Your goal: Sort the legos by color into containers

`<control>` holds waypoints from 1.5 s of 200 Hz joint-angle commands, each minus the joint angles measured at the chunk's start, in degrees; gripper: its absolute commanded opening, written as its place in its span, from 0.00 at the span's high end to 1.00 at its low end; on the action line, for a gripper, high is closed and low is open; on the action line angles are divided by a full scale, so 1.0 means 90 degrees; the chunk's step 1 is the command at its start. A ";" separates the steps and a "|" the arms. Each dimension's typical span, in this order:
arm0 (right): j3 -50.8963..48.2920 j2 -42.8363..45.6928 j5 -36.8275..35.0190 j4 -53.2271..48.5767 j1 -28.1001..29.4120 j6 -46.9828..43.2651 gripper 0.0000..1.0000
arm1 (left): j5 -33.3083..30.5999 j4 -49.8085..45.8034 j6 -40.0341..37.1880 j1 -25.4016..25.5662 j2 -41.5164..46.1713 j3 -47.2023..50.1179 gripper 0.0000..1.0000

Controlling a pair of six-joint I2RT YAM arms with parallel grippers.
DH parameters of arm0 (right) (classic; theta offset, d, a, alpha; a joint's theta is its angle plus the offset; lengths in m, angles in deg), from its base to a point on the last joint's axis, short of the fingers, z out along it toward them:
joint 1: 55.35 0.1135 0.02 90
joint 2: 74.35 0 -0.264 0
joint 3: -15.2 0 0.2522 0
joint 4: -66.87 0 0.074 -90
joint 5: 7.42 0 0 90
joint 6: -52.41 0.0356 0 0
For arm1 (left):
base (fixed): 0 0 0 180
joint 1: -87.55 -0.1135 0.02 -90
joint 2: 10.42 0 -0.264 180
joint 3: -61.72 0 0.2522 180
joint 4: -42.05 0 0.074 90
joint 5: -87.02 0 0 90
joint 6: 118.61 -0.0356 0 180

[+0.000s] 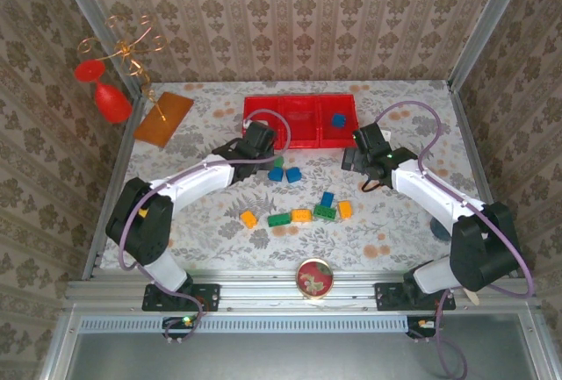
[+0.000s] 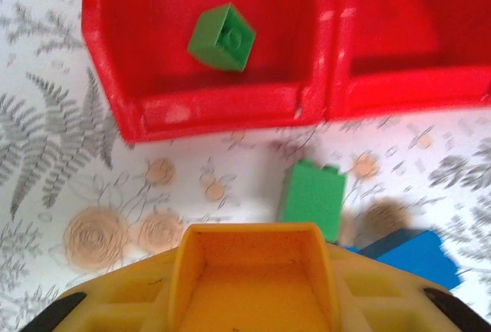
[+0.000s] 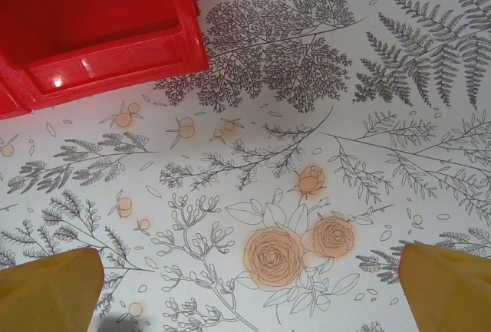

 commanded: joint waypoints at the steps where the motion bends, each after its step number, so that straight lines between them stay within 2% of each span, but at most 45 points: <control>1: -0.0107 0.0163 -0.0228 -0.0106 0.0033 0.0200 0.00 | 0.0208 0.0158 -0.0323 0.0121 -0.0255 -0.0550 0.68; 82: -0.0260 0.0377 -0.0197 -0.0159 0.0028 0.0317 0.00 | 0.0633 0.0383 -0.0799 0.0215 -0.1799 -0.2620 0.68; 165: -0.0368 0.0446 -0.0088 -0.0130 0.0031 0.0397 0.00 | 0.0657 0.0087 -0.1011 0.0150 -0.3314 -0.4332 0.65; 241: -0.0409 0.0388 -0.0039 -0.0130 0.0028 0.0430 0.00 | 0.0553 -0.0159 -0.1016 0.0038 -0.3833 -0.4781 0.59; 300: -0.0395 0.0446 -0.0031 -0.0158 0.0029 0.0415 0.00 | 0.0608 -0.0248 -0.1061 0.0005 -0.3789 -0.4801 0.52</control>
